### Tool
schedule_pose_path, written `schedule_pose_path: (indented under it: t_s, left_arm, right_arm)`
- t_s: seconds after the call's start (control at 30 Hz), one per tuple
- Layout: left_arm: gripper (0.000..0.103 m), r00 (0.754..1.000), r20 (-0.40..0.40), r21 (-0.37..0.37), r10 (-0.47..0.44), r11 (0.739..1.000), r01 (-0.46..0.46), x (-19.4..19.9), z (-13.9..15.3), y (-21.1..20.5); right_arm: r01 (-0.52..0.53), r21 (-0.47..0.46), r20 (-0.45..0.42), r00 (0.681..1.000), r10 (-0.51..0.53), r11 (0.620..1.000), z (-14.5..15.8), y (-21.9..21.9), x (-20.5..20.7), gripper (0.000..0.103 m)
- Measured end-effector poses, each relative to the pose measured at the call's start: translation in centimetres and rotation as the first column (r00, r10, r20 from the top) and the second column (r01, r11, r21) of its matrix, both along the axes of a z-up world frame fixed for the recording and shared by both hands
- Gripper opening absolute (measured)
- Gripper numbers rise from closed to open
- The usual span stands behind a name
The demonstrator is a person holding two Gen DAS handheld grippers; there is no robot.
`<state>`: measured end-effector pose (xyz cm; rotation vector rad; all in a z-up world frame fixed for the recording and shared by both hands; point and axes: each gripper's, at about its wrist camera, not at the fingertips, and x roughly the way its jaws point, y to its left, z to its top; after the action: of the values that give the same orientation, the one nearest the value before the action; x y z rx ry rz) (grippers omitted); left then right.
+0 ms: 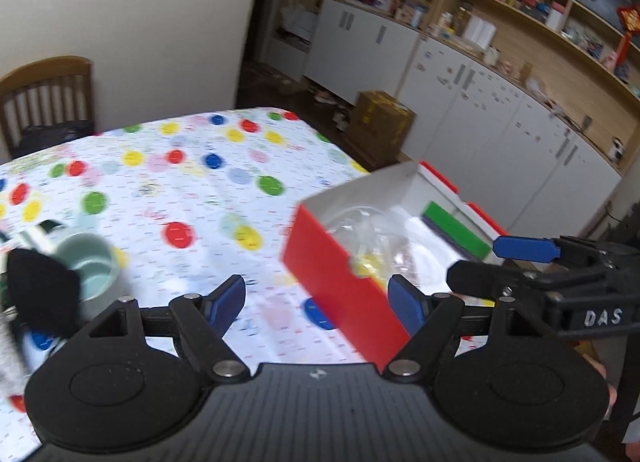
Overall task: Organize soft objects
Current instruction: 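Move both tools back over the table toward the white towel and snack bag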
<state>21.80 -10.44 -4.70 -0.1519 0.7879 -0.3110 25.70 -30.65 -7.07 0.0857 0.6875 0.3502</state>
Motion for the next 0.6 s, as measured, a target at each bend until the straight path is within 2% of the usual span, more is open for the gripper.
schedule_pose_path:
  t_s: [0.37, 0.53, 0.6]
  left_arm:
    - [0.088, 0.988, 0.014, -0.002, 0.157, 0.988, -0.157, -3.3, -0.4, 8.9]
    - [0.090, 0.979, 0.022, 0.001, 0.201, 0.980, -0.201, -4.7, -1.0, 12.3]
    - [0.096, 0.975, 0.025, -0.003, 0.220, 0.976, -0.220, -5.2, -1.2, 13.6]
  right_arm:
    - [-0.170, -0.021, -0.013, 0.985, 0.170, 0.985, -1.0, 7.5, -1.2, 0.100]
    - [-0.228, -0.026, -0.024, 0.973, 0.228, 0.973, -1.9, 10.8, -1.4, 0.101]
    - [-0.250, -0.022, -0.035, 0.968, 0.249, 0.968, -2.4, 12.1, -1.5, 0.101]
